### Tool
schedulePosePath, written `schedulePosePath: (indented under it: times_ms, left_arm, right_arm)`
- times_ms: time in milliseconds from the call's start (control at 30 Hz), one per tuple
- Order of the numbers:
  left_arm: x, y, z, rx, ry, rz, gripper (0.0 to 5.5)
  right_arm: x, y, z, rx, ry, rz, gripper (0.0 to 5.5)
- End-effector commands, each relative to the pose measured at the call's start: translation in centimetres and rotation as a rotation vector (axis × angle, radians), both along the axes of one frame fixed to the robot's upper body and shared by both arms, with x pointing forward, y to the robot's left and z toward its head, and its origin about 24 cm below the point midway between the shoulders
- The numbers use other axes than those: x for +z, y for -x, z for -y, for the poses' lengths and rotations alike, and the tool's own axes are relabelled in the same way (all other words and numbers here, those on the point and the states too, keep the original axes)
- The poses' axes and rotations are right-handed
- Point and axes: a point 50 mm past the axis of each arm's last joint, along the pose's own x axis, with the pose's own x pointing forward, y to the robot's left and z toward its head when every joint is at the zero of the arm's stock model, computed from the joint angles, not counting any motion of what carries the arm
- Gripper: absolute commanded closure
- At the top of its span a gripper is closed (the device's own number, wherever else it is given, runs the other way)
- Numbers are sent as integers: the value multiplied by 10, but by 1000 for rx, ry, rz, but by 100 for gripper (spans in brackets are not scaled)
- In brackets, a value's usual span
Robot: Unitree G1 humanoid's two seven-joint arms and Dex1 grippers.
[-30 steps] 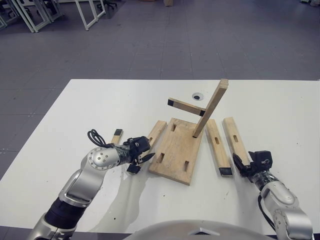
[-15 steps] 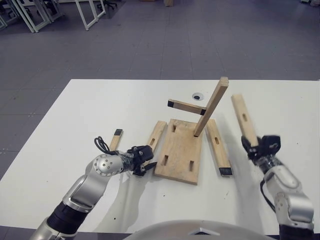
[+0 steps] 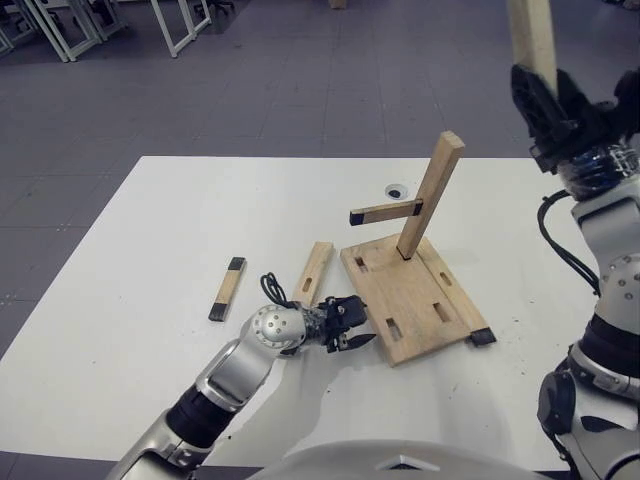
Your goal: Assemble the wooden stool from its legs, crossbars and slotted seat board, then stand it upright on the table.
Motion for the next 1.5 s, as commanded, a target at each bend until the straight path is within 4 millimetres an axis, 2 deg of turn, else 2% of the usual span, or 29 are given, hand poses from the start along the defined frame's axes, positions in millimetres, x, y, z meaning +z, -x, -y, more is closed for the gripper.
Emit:
schedulePosePath:
  times_ms: [33,133,233,400,433,600,700,833,1000,1167,1333,1500]
  left_arm:
    - [5,-8,6,14,17,29,247]
    - [15,-12,-12,68,34,38,247]
    - [37,-11,-37,145,133,29,247]
    - [92,-16,-65,276,618,-81,247]
    - [100,-18,-67,291,714,-105,247]
    - [138,-17,-54,169,1106,-314,159]
    - [150,-16,-48,131,1215,-418,121]
    - [154,-14,-41,137,1234,-508,58]
    - [155,-13,-35,143,1219,-535,55]
    - [162,-8,-31,82,1215,-487,55]
    - [162,-3,-33,44,1193,-470,138]
    - [162,-7,-32,65,1128,-400,222]
  right_arm:
    - [0,-1,-5,99,28,-10,347]
    - [-8,0,-9,199,14,-53,347]
    - [-15,2,-9,302,-8,-95,347]
    - [-30,6,-13,435,3,-175,347]
    - [-33,7,-16,460,8,-186,347]
    - [-47,24,-31,669,4,-274,347]
    - [-46,30,-38,777,-43,-290,347]
    - [-43,36,-43,882,-93,-305,347]
    - [-48,45,-49,969,-86,-351,347]
    - [-51,51,-51,1023,-77,-376,347]
    - [-56,53,-48,1052,-89,-415,347]
    - [-61,51,-47,1038,-84,-445,347]
